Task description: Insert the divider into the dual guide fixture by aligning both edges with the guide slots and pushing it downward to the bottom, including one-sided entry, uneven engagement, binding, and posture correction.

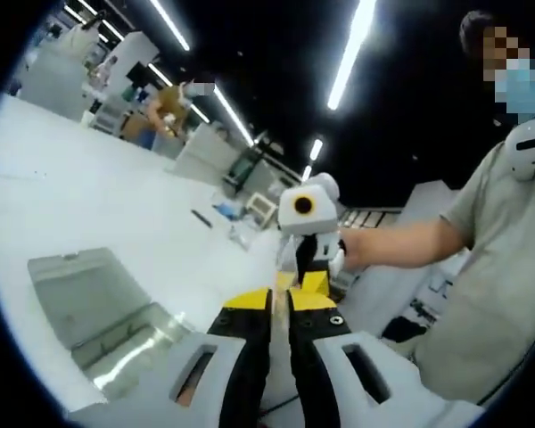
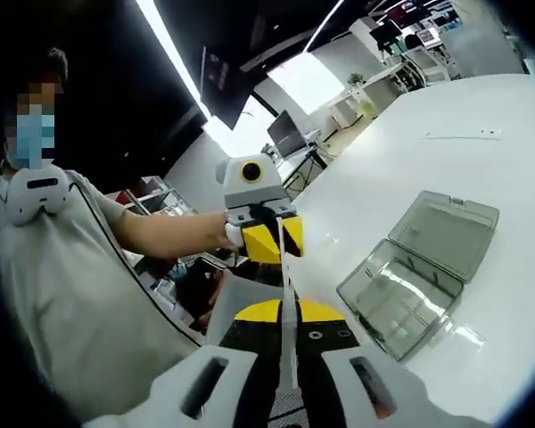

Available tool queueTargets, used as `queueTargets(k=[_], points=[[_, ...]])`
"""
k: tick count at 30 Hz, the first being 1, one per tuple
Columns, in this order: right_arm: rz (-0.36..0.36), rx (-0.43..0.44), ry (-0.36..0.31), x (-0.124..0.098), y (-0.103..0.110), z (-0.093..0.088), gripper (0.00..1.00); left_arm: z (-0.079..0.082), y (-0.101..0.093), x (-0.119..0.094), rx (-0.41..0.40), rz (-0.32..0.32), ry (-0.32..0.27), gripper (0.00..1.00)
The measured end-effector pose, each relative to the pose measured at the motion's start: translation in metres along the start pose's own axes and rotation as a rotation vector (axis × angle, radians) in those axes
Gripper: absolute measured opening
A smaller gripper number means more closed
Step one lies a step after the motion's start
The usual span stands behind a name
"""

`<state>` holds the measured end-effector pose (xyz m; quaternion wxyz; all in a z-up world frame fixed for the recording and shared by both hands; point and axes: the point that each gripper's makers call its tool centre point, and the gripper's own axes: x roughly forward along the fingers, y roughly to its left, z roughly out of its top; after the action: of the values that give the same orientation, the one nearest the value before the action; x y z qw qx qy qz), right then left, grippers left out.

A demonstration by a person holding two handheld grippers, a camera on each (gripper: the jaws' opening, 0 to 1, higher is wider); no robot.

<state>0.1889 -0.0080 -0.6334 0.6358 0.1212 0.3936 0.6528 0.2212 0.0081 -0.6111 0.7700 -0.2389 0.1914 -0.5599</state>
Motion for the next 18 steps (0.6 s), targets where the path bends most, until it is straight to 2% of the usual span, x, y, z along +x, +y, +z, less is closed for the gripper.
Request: queueTargets(k=[6, 9, 11, 14, 15, 18], points=[[-0.073, 0.025, 0.014, 0.001, -0.014, 0.002, 0.00, -0.002, 0.012, -0.009, 0.028, 0.076, -0.001, 0.05], [-0.111, 0.058, 0.029, 0.001, -0.021, 0.000, 0.00, -0.007, 0.018, -0.015, 0.059, 0.120, 0.019, 0.05], [-0.138, 0.071, 0.042, 0.002, -0.026, -0.001, 0.00, -0.010, 0.020, -0.017, 0.082, 0.143, 0.040, 0.05], [-0.200, 0.121, 0.061, 0.003, -0.036, -0.004, 0.00, -0.012, 0.021, -0.021, 0.095, 0.172, 0.036, 0.05], [-0.240, 0.132, 0.071, 0.002, -0.042, -0.005, 0.00, -0.013, 0.022, -0.022, 0.103, 0.181, 0.040, 0.05], [-0.268, 0.152, 0.097, 0.004, -0.046, -0.008, 0.00, -0.016, 0.020, -0.024, 0.114, 0.197, 0.048, 0.05]])
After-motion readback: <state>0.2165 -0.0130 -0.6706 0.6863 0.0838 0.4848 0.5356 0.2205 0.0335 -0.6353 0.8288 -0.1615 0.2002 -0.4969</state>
